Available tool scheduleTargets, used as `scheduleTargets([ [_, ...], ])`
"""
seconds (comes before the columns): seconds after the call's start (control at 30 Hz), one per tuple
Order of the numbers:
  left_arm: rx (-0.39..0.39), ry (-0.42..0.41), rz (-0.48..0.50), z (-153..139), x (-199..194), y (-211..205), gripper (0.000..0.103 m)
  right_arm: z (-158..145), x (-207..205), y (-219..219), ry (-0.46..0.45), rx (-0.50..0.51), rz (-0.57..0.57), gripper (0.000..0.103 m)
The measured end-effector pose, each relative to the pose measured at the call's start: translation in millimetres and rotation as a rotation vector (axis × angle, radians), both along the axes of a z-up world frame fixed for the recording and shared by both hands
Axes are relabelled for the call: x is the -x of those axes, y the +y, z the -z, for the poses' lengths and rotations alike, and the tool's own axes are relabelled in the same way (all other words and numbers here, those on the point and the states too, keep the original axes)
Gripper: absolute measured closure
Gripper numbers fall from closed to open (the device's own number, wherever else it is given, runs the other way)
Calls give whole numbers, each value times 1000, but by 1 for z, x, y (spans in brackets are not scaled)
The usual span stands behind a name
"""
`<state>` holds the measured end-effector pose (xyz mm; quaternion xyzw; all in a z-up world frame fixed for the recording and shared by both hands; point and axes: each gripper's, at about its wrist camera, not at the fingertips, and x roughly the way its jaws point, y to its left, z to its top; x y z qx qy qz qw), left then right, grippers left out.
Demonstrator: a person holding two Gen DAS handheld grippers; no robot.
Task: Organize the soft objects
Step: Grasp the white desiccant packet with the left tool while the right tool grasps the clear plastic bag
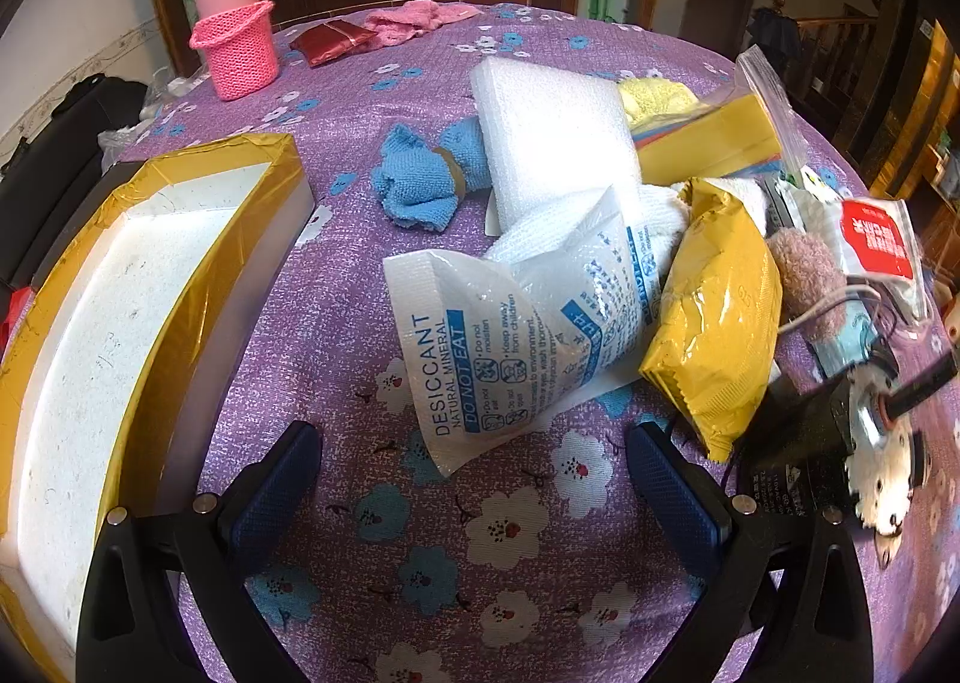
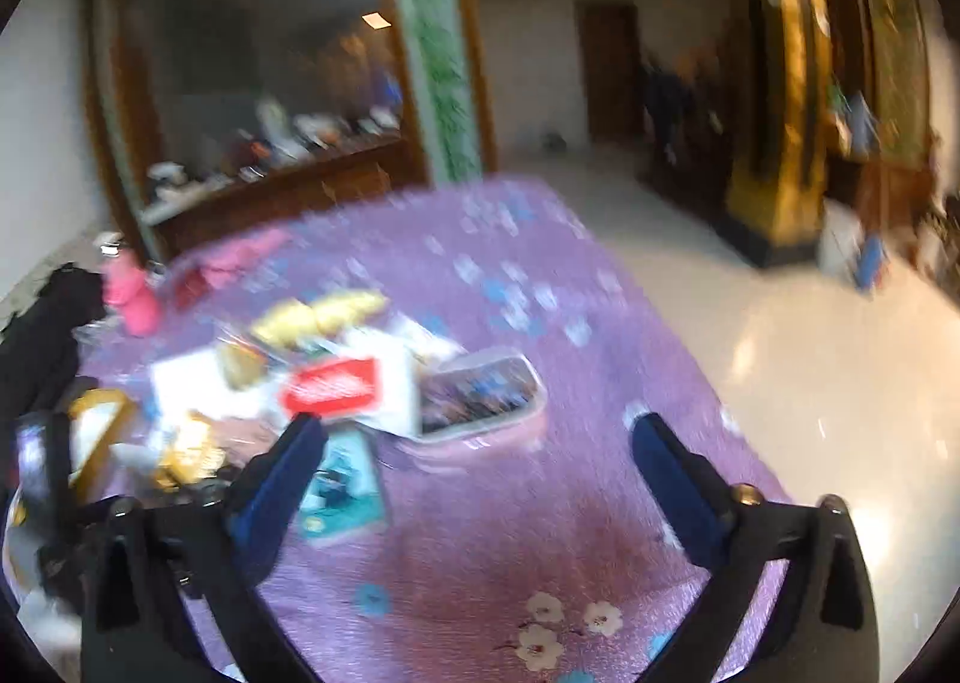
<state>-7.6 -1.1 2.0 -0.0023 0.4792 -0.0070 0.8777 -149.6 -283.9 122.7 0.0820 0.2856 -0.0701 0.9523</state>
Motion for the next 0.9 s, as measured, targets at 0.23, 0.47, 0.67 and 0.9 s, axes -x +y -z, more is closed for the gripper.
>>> scheduleTargets([
  [0.23,69,61,30,-14,5,8,8,30,-31,3,186,-110,-77,0],
  [0.47,-23,-214,196,-81,67,50,8,28,-32,7,170,-122,-130,0],
  [0.67,-38,-237,226,-80,70,69,7,32,-43,24,177,-131,-196,0],
  [0.9,-41,-200,314,-69,37,30,8,23,-66,43,206,-158,-284,0],
])
